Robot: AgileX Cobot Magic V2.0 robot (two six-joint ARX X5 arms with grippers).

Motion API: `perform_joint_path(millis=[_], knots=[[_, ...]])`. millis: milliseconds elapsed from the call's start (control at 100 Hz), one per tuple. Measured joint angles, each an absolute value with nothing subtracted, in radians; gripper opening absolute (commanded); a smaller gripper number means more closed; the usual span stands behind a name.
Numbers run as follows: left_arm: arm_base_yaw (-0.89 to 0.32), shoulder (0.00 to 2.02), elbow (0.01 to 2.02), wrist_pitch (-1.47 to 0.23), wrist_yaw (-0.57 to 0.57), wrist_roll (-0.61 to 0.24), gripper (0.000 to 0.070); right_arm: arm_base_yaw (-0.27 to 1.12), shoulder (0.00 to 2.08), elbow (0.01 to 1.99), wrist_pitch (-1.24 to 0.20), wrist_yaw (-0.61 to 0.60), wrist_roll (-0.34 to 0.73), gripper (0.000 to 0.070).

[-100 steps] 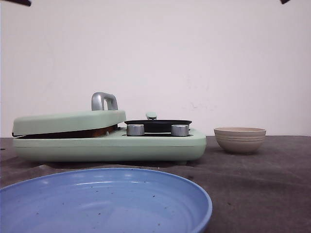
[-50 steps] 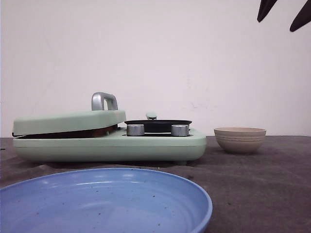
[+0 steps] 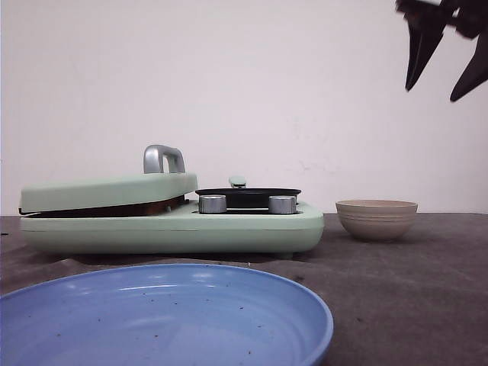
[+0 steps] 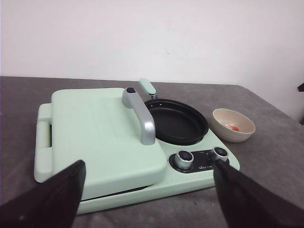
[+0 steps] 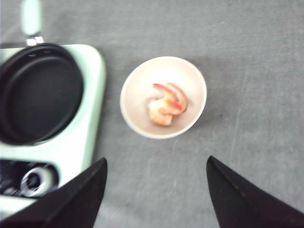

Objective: Make breakfast with bread and shrimp
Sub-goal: 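Move the right gripper down and grasp the rim of the cream shrimp bowl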

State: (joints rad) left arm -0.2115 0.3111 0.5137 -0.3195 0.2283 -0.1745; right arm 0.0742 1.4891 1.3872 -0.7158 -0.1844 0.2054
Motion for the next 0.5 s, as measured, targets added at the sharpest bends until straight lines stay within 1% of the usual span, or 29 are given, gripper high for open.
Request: perform_joint_path(millis=[110,500], knots=[[-0.212,0.307,0.514,-0.332,0.211,-0.175,0.0468,0.059,1.571,1.428,-0.712,-0.184,0.205,0.0404],[-0.212,0.307,0.514,-0.333,0.205,-0.171,0.0468,0.004,1.838,1.608,-0.706,-0.188,0.187,0.0403]])
